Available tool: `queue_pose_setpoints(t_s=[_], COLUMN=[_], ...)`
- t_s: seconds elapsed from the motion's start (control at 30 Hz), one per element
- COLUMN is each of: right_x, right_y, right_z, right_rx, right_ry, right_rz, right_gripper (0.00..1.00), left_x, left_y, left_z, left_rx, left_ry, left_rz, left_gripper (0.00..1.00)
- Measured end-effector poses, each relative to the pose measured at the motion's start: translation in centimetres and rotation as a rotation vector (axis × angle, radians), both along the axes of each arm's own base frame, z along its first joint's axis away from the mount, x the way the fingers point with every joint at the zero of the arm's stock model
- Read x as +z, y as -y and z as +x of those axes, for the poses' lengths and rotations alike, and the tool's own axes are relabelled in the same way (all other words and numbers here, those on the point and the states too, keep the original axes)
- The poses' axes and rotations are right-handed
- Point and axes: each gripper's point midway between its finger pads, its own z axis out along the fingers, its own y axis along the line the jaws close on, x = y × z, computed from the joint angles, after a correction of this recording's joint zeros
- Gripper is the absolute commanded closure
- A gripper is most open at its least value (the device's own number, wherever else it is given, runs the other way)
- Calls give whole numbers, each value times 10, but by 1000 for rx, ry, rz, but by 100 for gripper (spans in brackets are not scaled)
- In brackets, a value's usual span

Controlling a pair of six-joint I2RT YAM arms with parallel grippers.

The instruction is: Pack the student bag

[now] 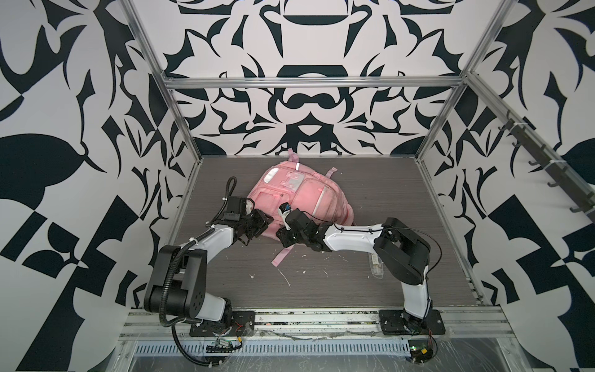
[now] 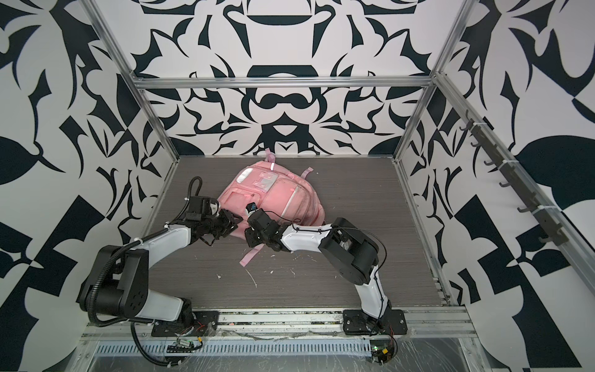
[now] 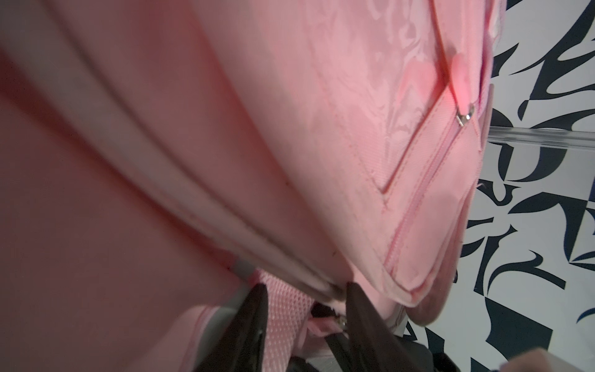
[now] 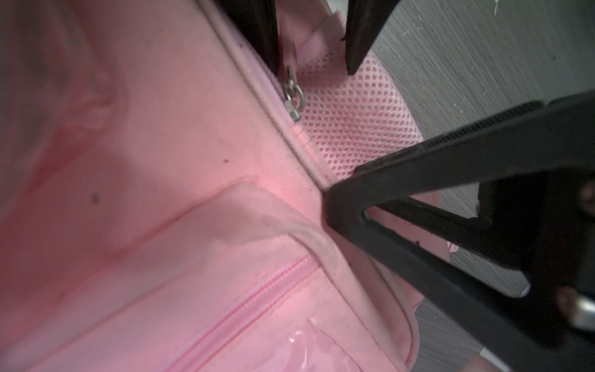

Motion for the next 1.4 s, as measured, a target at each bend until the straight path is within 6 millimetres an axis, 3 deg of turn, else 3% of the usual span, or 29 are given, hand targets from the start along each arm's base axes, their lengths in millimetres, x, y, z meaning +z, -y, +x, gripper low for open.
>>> queue_pose_setpoints(t_s=[0.17, 0.33, 0.5, 0.77, 1.27, 1.4], right_x=[0, -1, -7, -1, 5, 7], right_y=[1, 4, 7, 10, 11, 14], right_z=[1, 5, 4, 1, -9, -9], right_rx=[-7, -21, -26, -22, 45, 61], right_ry=[4, 8, 10, 5, -93, -117], right_rz=[-1, 2, 9, 21, -24, -42], right_gripper=[66, 78, 81, 99, 100, 100], left_x=[-2, -2, -7, -12, -14, -12], left_y=[1, 1, 1, 3, 7, 11], left_z=[0, 1, 2, 7, 15, 22], left_rx=[-4, -3, -4, -6, -5, -9], left_ry=[-6, 0, -10, -11, -28, -22], left_rz=[-4, -5, -8, -21, -48, -69], left_gripper=[57, 57, 58, 59, 67, 83])
